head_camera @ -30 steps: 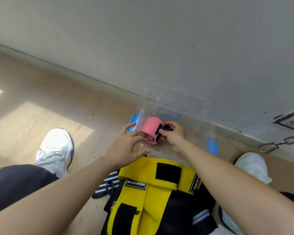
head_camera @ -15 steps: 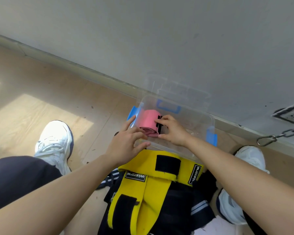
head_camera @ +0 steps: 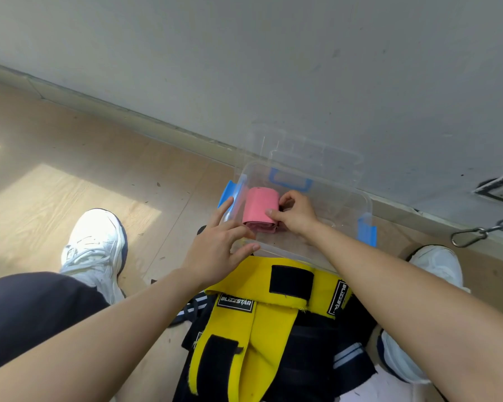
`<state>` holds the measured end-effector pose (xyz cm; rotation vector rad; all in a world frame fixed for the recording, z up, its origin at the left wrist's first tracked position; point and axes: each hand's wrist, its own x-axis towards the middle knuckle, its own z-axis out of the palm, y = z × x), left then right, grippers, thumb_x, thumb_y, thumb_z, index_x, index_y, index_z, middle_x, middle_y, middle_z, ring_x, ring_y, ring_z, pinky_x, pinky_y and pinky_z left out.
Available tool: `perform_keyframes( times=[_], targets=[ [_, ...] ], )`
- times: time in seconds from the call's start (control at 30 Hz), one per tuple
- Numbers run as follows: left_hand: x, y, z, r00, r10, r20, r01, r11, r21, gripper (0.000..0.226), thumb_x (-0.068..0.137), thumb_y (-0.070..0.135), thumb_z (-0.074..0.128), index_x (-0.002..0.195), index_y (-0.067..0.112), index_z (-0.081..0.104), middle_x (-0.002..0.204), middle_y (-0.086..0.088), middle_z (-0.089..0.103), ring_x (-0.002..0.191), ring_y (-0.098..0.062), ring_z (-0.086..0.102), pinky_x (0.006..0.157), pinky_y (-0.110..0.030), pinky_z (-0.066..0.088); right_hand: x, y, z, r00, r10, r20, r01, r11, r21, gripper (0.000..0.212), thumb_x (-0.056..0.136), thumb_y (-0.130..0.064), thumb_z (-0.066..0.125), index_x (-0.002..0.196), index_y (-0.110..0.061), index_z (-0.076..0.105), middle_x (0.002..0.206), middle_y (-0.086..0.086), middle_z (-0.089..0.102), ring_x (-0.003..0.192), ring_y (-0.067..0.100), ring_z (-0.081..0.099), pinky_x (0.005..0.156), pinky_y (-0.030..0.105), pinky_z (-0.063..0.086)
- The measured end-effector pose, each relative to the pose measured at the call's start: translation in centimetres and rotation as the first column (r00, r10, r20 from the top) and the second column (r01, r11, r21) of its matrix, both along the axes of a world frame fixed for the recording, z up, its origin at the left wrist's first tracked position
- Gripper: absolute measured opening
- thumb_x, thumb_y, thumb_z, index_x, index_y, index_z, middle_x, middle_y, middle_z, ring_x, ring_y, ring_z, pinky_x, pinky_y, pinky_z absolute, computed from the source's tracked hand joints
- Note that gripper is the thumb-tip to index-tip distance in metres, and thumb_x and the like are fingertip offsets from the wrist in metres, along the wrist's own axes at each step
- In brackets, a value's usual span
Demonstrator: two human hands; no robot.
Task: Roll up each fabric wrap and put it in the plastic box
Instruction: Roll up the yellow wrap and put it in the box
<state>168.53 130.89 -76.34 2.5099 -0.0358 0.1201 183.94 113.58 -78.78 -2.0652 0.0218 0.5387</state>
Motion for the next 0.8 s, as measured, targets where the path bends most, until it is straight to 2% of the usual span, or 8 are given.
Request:
perform_keyframes(
  times=[0.1,0.17,0.27,0.33,0.5,0.6,0.7,0.8],
  targets=[
    [0.0,-0.1,0.0,1.000,0.001,-0.011,-0.001,1.000,-0.003,0.050,0.093,0.069,0.044,0.099,0.030,0.073,0.120,0.010,0.072,0.158,-0.013,0.012,0.111,-0.046,0.047,-0.5,-0.6,-0.4,0.961,-0.149,-0.232,0.204,0.950,0.236,0.029,0.081,0.004,0.079,0.090,-0.011,0.057,0.108,0.018,0.061,0.097,0.035,0.067,0.066,0.042,0.064],
    [0.0,-0.1,0.1,1.000,-0.003,-0.014,0.003,1.000,-0.002,0.050,0.094,0.069,0.043,0.099,0.029,0.073,0.119,0.011,0.071,0.158,-0.012,0.011,0.113,-0.044,0.044,-1.2,-0.5,-0.7,0.933,-0.168,-0.318,0.252,0.937,0.244,0.026,0.085,0.003,0.075,0.097,-0.009,0.055,0.114,0.022,0.060,0.101,0.036,0.067,0.065,0.042,0.063],
    [0.1,0.1,0.0,1.000,-0.016,-0.009,0.016,1.000,0.007,0.051,0.094,0.069,0.044,0.099,0.028,0.073,0.118,0.010,0.071,0.158,-0.012,0.010,0.113,-0.042,0.042,-0.9,-0.8,-1.2,0.995,-0.026,-0.100,0.028,1.000,0.013,0.025,0.087,-0.014,0.078,0.100,-0.014,0.058,0.101,0.015,0.065,0.090,0.035,0.070,0.069,0.051,0.063],
    [0.2,0.2,0.0,1.000,-0.022,-0.006,0.023,1.000,0.019,0.050,0.094,0.068,0.045,0.099,0.027,0.073,0.116,0.010,0.072,0.158,-0.012,0.010,0.113,-0.041,0.042,-0.3,-1.3,-0.6,0.995,0.090,0.047,-0.083,0.987,-0.135,0.026,0.083,-0.023,0.082,0.099,-0.019,0.061,0.094,0.005,0.065,0.089,0.028,0.069,0.079,0.048,0.061],
    [0.3,0.1,0.2,0.999,-0.039,0.012,0.038,0.997,0.060,0.052,0.093,0.067,0.044,0.101,0.026,0.075,0.117,0.007,0.072,0.157,-0.018,0.017,0.111,-0.041,0.042,-0.2,-2.7,3.1,0.932,0.344,0.119,-0.317,0.927,-0.199,0.042,0.080,-0.026,0.084,0.117,-0.019,0.066,0.107,0.003,0.067,0.097,0.020,0.065,0.090,0.040,0.055],
    [-0.2,-0.4,1.1,0.987,-0.047,0.152,0.009,0.970,0.245,0.040,0.094,0.057,0.051,0.101,0.025,0.074,0.114,0.004,0.071,0.143,-0.028,0.045,0.099,-0.044,0.048,-2.1,-3.9,5.9,0.860,0.448,0.244,-0.390,0.886,-0.249,0.033,0.081,-0.027,0.083,0.111,-0.022,0.070,0.098,-0.005,0.066,0.080,0.010,0.062,0.082,0.035,0.055],
    [-1.7,-1.6,1.9,0.939,-0.167,0.299,0.066,0.945,0.322,0.027,0.093,0.044,0.060,0.097,0.020,0.070,0.098,-0.001,0.065,0.101,-0.027,0.059,0.078,-0.039,0.049,-6.3,-6.0,8.7,0.743,0.553,0.377,-0.465,0.832,-0.303,0.019,0.082,-0.025,0.081,0.098,-0.019,0.073,0.082,-0.008,0.065,0.067,0.001,0.054,0.068,0.027,0.049],
    [-4.4,-2.4,1.8,0.945,-0.309,0.108,0.259,0.907,0.333,0.037,0.092,0.056,0.055,0.101,0.023,0.068,0.097,0.003,0.061,0.092,-0.020,0.058,0.076,-0.032,0.042,-10.5,-8.7,9.3,0.578,0.743,0.337,-0.593,0.667,-0.451,0.026,0.085,-0.030,0.079,0.104,-0.015,0.071,0.094,-0.001,0.069,0.077,0.012,0.060,0.074,0.035,0.054]
  ],
)
